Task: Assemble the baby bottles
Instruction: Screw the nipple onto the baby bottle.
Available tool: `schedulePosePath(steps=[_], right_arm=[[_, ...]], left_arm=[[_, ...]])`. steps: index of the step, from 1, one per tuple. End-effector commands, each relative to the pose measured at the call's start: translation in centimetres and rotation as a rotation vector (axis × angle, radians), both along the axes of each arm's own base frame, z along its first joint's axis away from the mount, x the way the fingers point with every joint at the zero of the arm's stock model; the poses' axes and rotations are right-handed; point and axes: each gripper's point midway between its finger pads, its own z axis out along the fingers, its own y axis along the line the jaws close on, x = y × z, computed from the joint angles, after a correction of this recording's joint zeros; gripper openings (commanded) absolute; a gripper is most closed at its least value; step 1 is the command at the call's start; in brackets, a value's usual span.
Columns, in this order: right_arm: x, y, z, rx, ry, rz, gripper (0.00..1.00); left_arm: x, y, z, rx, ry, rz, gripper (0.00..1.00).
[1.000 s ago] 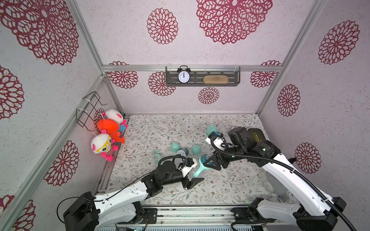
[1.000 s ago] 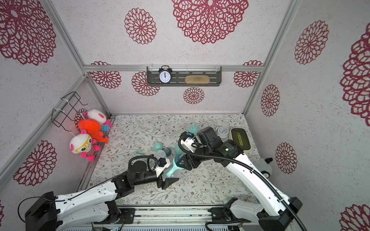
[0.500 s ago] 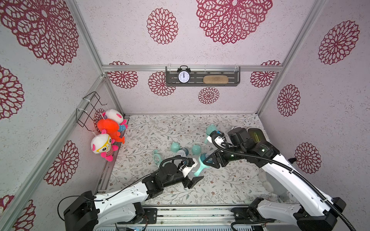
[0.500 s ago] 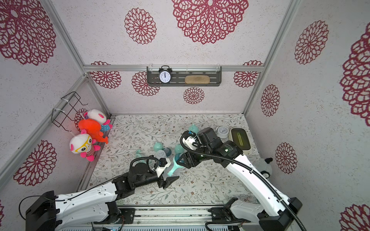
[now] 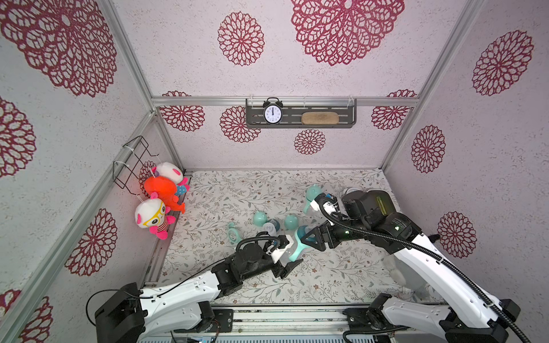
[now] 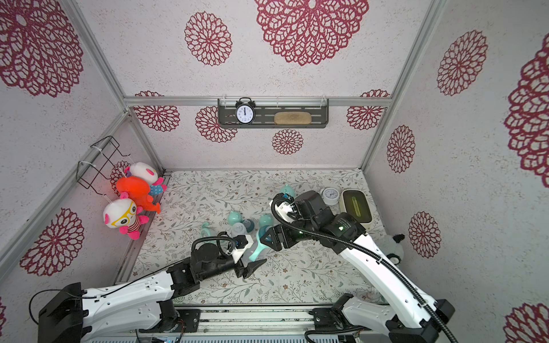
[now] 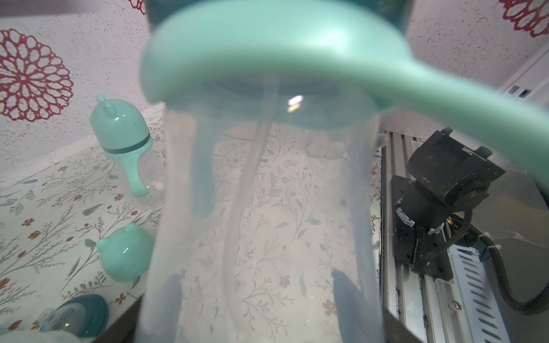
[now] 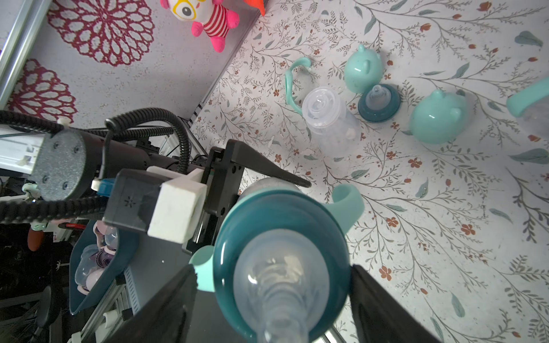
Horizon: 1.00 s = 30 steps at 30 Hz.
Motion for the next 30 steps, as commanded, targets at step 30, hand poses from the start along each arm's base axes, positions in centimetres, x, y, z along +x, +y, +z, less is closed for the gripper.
schedulePosePath(steps=[30], right_arm=[[1.3, 0.4, -0.2, -0.001, 0.0, -0.071, 0.54]], left_arm=[[0.6, -0.7, 2.8, -0.071, -0.052, 0.008, 0.0]])
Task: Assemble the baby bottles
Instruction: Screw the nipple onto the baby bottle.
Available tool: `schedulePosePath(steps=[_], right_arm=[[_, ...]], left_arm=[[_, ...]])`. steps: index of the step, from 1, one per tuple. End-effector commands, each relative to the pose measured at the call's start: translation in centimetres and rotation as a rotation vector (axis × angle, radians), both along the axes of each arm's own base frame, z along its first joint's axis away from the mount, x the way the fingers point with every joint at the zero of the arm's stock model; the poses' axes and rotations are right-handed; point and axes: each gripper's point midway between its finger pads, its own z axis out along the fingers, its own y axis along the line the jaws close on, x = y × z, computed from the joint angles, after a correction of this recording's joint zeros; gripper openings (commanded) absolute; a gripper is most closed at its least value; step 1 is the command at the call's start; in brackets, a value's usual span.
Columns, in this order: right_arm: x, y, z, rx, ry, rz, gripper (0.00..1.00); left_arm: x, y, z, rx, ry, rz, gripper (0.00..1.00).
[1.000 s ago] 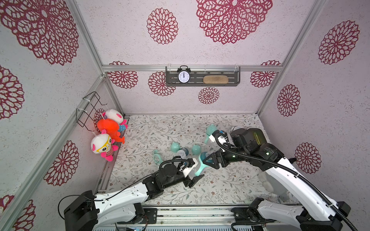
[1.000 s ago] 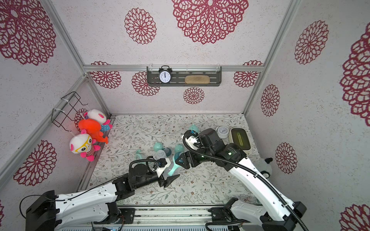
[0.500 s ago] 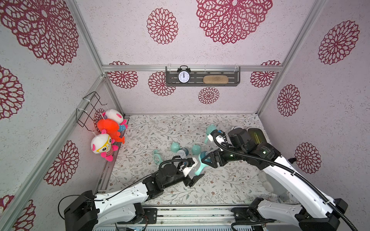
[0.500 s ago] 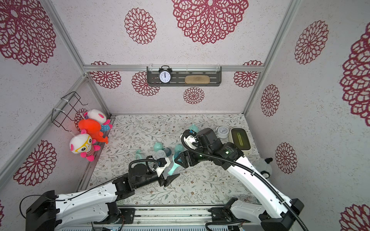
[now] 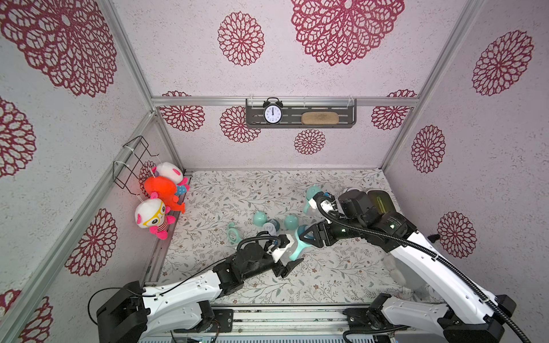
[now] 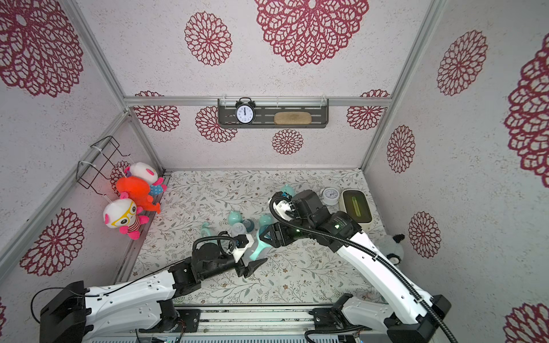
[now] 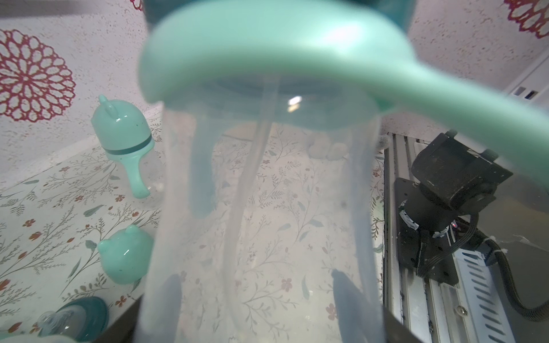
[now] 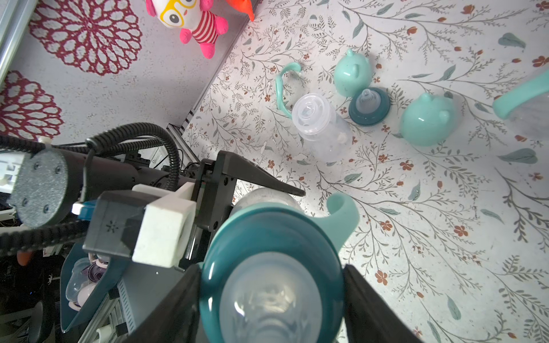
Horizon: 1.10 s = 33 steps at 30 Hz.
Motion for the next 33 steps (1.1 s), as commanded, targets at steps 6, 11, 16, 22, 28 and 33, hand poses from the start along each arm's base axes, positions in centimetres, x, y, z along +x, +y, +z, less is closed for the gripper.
schedulePosePath(steps=[6, 11, 16, 22, 28, 33], right_arm=[[0.2, 0.5, -0.2, 0.113, 0.146, -0.166, 0.29], [0.7, -0.5, -1.2, 0.162, 0.271, -0.364, 0.07], [0.8, -1.2, -1.3, 0.164, 0.333, -0.448, 0.06], [1.0, -2.1, -1.6, 0.183, 0.395, -0.561, 0.03], [1.0, -2.7, -1.4, 0.204, 0.429, -0.628, 0.06], [0.8, -2.7, -0.4, 0.194, 0.362, -0.594, 0.44]], left_arm=[[1.1, -0.5, 2.6, -0.04, -0.083, 0.081, 0.0], [1.3, -0.8, 2.5, -0.048, -0.103, 0.106, 0.0], [1.5, -0.7, 2.3, -0.044, -0.107, 0.122, 0.0], [1.9, -1.0, 2.1, -0.018, -0.104, 0.131, 0.0], [2.1, -1.4, 1.7, 0.002, -0.104, 0.134, 0.0], [2.1, -1.5, 1.8, -0.003, -0.107, 0.13, 0.0]])
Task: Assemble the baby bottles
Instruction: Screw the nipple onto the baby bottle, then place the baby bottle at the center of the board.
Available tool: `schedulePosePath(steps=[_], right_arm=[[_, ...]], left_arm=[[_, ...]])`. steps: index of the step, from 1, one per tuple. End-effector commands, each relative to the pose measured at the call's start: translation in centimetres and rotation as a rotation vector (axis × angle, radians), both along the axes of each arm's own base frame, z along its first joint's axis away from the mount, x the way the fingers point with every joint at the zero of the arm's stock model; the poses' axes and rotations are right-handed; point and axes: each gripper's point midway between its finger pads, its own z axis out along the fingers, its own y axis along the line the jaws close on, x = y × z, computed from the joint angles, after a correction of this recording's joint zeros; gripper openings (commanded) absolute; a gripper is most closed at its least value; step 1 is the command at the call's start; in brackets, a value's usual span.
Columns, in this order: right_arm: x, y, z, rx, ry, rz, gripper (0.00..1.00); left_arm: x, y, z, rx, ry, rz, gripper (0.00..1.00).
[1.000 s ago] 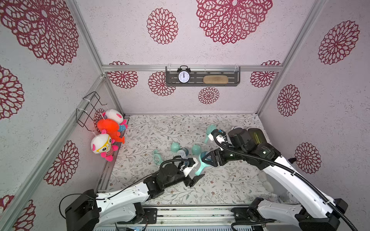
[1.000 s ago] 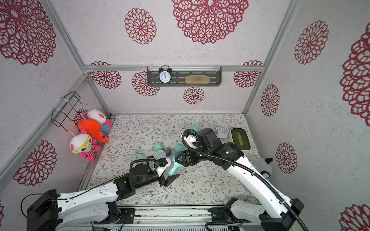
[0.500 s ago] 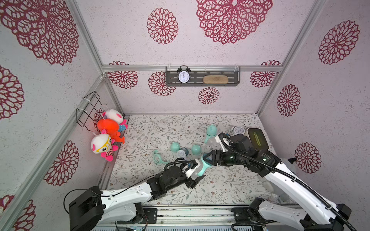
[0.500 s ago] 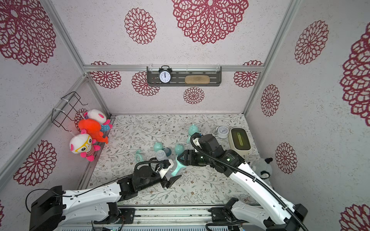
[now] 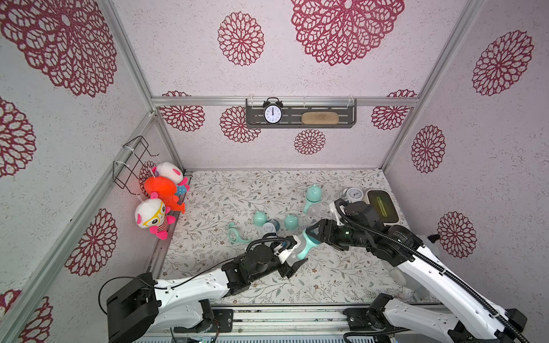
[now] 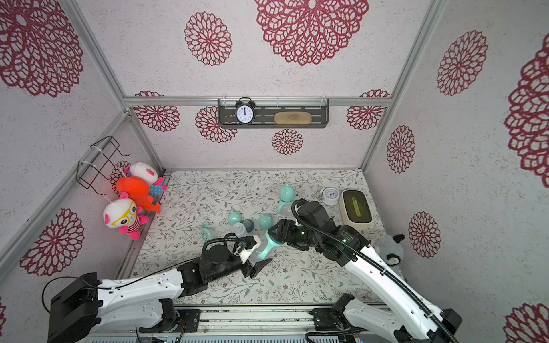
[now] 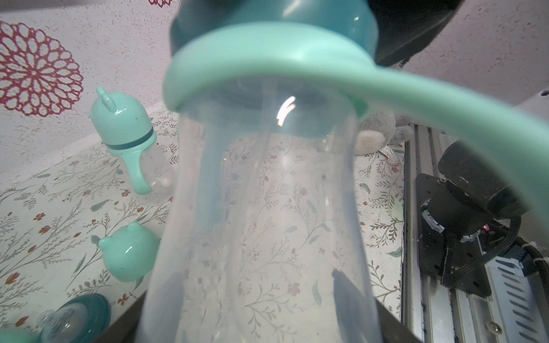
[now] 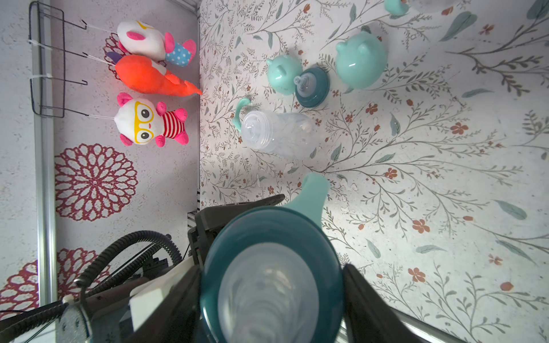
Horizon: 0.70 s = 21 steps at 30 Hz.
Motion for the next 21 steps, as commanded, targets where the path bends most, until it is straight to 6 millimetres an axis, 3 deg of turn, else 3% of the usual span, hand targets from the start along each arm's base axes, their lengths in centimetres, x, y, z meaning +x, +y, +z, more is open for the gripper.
schedulePosePath(steps=[1, 4, 6, 10, 21], right_arm=[[-0.4, 0.0, 1.8, 0.049, 0.023, -0.058, 0.56], [-0.8, 0.5, 1.6, -0.011, -0.023, -0.012, 0.79], [-1.0, 1.0, 1.5, -0.035, -0.043, 0.008, 0.88], [-0.9, 1.4, 1.3, -0.028, -0.062, 0.001, 0.92], [0.5, 0.9, -0.4, -0.038, -0.074, -0.089, 0.92]], left_arm=[[1.5, -0.1, 2.8, -0.051, -0.09, 0.068, 0.0], [1.5, 0.0, 2.6, -0.048, -0.087, 0.073, 0.0], [1.5, -0.1, 2.6, -0.047, -0.085, 0.072, 0.0], [1.7, -0.2, 2.4, -0.041, -0.086, 0.077, 0.0], [1.7, -0.1, 2.5, -0.04, -0.104, 0.093, 0.0]])
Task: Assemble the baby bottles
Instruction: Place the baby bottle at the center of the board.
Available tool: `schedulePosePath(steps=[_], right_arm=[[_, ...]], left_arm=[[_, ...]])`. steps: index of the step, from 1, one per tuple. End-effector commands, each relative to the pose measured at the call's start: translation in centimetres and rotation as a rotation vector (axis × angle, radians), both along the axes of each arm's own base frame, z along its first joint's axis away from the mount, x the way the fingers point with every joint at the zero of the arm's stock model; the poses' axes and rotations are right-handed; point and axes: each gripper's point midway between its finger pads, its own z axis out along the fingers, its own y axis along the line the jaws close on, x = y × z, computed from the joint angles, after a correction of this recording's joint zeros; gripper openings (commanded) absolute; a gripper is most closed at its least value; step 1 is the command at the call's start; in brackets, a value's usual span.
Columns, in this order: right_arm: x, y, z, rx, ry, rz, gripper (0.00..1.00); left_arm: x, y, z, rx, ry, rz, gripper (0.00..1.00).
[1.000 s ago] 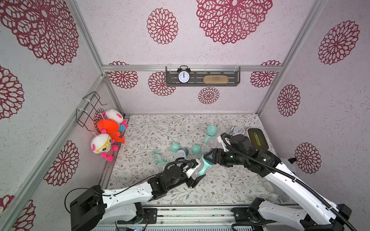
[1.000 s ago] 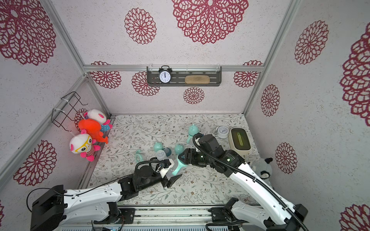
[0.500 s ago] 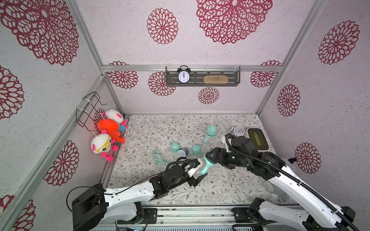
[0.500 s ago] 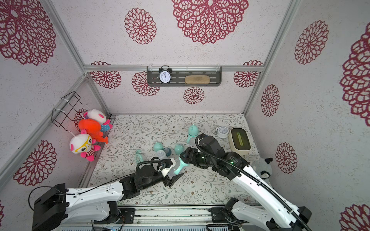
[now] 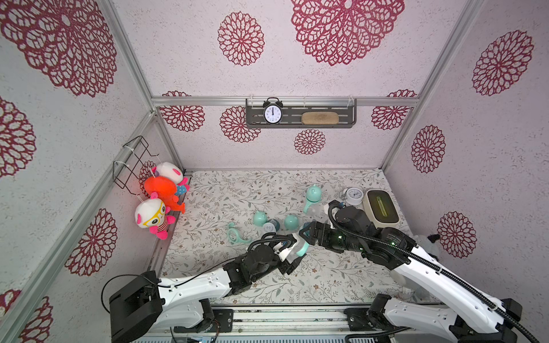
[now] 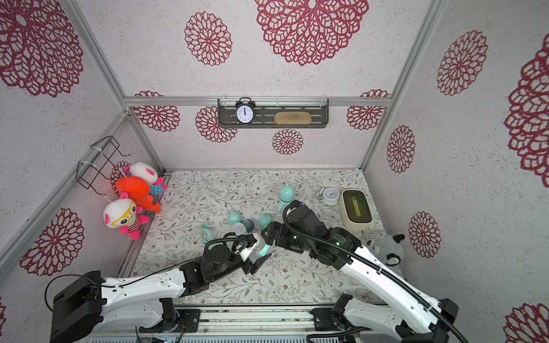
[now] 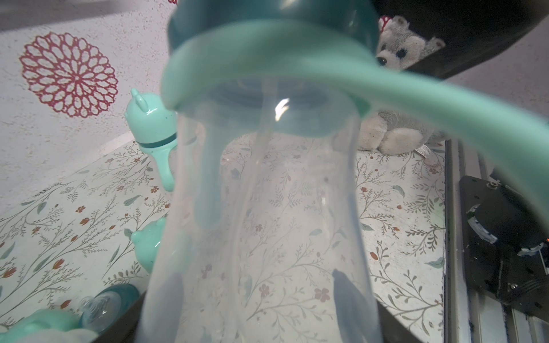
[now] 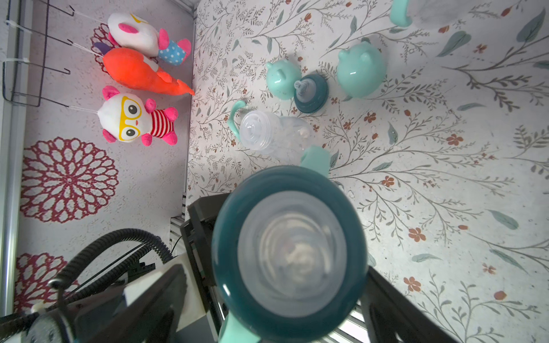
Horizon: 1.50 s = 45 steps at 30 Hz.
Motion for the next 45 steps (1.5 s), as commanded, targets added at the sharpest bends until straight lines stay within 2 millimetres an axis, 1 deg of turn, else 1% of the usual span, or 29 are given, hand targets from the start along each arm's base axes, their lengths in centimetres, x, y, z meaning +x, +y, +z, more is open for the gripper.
schedulePosePath(steps=[1, 8, 12, 14, 17, 20, 22, 23, 24, 25, 27, 28, 29, 33, 36, 41, 45], right_arm=[[1.0, -0.5, 0.4, 0.032, -0.025, -0.087, 0.92], [2.1, -0.6, 0.6, 0.088, -0.058, -0.138, 0.91], [2.4, 0.4, 0.3, 0.124, -0.053, -0.124, 0.89], [2.5, 0.7, 0.2, 0.133, -0.052, -0.117, 0.86], [2.8, 0.9, 0.3, 0.14, -0.061, -0.117, 0.78], [2.8, 1.0, 0.4, 0.141, -0.076, -0.108, 0.67], [2.9, 0.8, 0.5, 0.13, -0.099, -0.097, 0.57], [2.9, 0.7, 0.7, 0.12, -0.113, -0.09, 0.54], [2.9, 0.6, 0.6, 0.103, -0.125, -0.086, 0.51], [3.0, 0.5, 0.6, 0.092, -0.141, -0.079, 0.48], [3.1, 0.3, 0.7, 0.062, -0.168, -0.061, 0.44], [3.2, 0.2, 0.9, 0.039, -0.185, -0.05, 0.44], [3.4, 0.2, 1.1, 0.02, -0.203, -0.037, 0.43], [4.0, -0.1, 2.1, -0.076, -0.291, 0.007, 0.43], [4.7, -0.7, 2.6, -0.157, -0.352, 0.02, 0.43], [5.8, -2.0, 3.4, -0.279, -0.447, 0.016, 0.43], [6.6, -2.1, 3.3, -0.358, -0.489, 0.041, 0.43]], left_arm=[[0.4, -0.6, 2.9, -0.068, -0.066, 0.014, 0.0], [0.1, -0.6, 3.1, -0.074, -0.077, 0.011, 0.0], [0.1, -0.6, 2.8, -0.069, -0.072, 0.012, 0.0], [0.0, -0.7, 2.9, -0.075, -0.079, 0.012, 0.0], [0.0, -0.8, 2.8, -0.069, -0.083, 0.012, 0.0], [-0.1, -0.9, 2.8, -0.066, -0.083, 0.009, 0.0], [-0.3, -0.9, 2.5, -0.061, -0.078, -0.003, 0.0], [-0.3, -0.9, 2.5, -0.06, -0.077, -0.004, 0.03], [-0.3, -0.9, 2.4, -0.058, -0.076, -0.004, 0.17], [-0.3, -0.9, 2.3, -0.053, -0.073, -0.006, 0.36], [-0.1, -0.9, 2.1, -0.046, -0.066, 0.007, 0.71], [0.0, -0.8, 2.0, -0.042, -0.062, 0.018, 0.93], [0.1, -0.7, 1.9, -0.038, -0.062, 0.026, 0.98], [0.7, -0.5, 1.6, -0.002, -0.048, 0.062, 0.98], [0.9, 0.2, 1.8, 0.001, -0.045, 0.088, 0.98], [1.3, 2.4, 2.5, -0.005, -0.045, 0.163, 0.98], [1.6, 4.1, 2.7, -0.015, -0.02, 0.175, 0.98]])
